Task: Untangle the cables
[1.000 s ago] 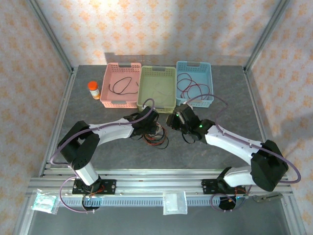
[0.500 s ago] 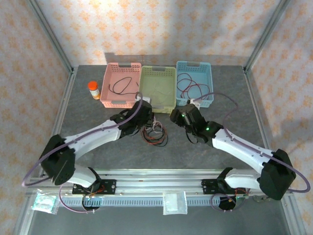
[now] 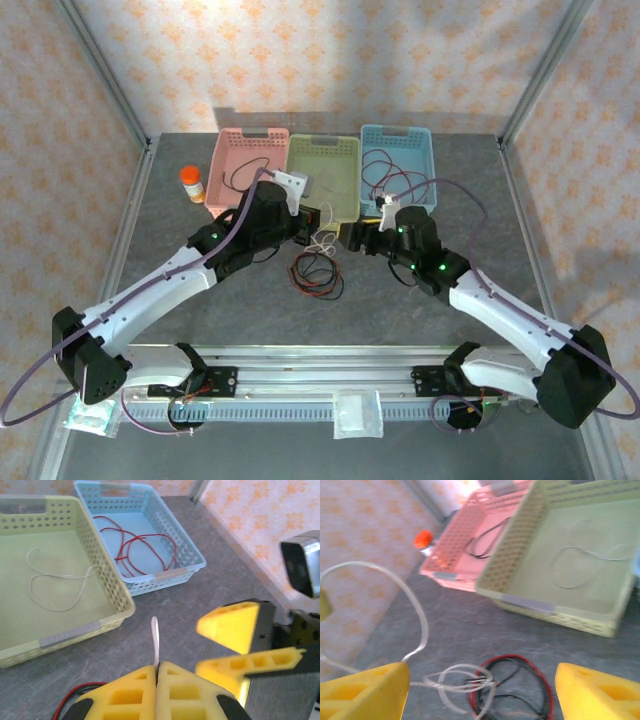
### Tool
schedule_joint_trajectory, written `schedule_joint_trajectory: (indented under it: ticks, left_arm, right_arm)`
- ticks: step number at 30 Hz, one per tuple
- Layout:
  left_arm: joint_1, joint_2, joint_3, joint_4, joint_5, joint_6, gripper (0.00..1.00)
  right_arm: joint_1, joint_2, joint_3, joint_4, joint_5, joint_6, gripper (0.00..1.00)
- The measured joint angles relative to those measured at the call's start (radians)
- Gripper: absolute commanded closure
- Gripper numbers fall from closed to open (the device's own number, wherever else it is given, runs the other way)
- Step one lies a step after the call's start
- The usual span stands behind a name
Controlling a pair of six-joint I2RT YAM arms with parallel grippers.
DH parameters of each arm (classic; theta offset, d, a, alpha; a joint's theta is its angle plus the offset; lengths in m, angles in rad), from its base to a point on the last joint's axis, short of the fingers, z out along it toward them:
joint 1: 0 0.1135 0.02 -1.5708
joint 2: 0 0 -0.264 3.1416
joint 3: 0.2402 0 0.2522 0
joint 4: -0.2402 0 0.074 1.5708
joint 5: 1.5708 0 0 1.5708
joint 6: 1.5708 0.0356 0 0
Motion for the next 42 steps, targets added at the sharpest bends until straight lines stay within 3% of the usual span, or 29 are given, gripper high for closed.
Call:
schedule_joint_trajectory:
  ticks: [6, 13, 29, 33, 42]
  left_arm:
    - [0.0, 0.0, 0.05, -0.02, 0.084, 0.01, 1.0]
    - [0.0, 0.0, 0.137, -0.038, 0.152, 0.011, 1.0]
    - [0.008, 0.097, 0.443, -0.048, 0.208, 0.015, 1.0]
    - [0.04, 0.095, 0.506, -0.045, 0.194, 0.018, 1.0]
    - [0.138, 0.109, 0.613, -0.05, 0.165, 0.018, 1.0]
  right_arm:
    - [0.0, 0.064, -0.027, 0.211, -0.135, 0.069, 0.26]
    - [0.007, 0.192, -0.046, 0.365, -0.11, 0.214, 0.29]
    - [0.065, 0.314, -0.076, 0.317, 0.11, 0.383, 0.48]
    - [0.069, 0.331, -0.119, 0.275, 0.16, 0.431, 0.53]
    - [0.069, 0.332, -0.177, 0.187, 0.254, 0.481, 0.54]
